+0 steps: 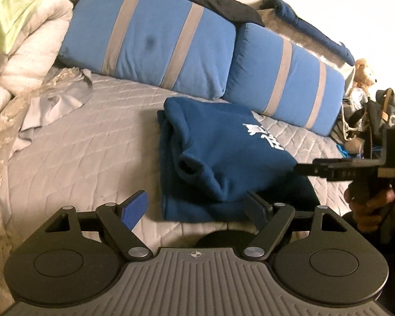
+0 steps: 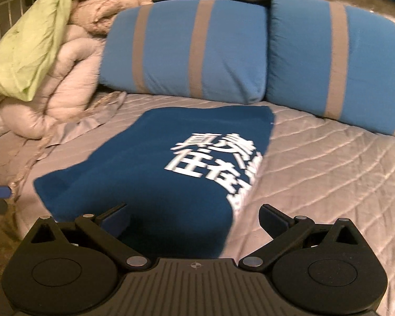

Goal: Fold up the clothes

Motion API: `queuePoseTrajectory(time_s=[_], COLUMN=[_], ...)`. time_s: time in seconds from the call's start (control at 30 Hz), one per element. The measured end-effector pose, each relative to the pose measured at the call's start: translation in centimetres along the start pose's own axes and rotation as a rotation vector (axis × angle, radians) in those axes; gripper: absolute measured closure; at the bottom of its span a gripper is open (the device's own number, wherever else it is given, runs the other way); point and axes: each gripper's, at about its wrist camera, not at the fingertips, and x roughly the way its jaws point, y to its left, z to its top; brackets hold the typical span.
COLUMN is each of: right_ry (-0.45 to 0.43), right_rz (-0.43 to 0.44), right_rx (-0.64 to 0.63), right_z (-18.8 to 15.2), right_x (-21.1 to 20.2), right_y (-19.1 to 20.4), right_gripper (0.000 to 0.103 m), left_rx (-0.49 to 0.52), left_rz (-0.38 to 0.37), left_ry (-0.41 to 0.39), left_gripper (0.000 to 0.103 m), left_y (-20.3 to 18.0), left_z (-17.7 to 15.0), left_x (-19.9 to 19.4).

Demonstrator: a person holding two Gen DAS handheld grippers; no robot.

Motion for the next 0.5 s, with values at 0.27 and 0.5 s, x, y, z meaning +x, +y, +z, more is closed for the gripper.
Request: queuePoseTrajectory(time_s=[0.27,0.5], right_ry=[-0.037,-0.041], right_rz=[-0.032,-0.078], right_rx=[-0.011,0.048], right_z=[-0.1,-1.0], right_x=[-0.6,-0.8], right_y=[-2.2,-5.4], right_gripper=[0.0,0.0], left_rx=[-0.038,-0.138], left_rz=[-0.011,-0.065], left_ry=[-0.026,0.076], left_gripper=[0.024,0.045], left_y=[1.1,2.8], left_z=[3.2,4.3], left_x=[2.3,6.2])
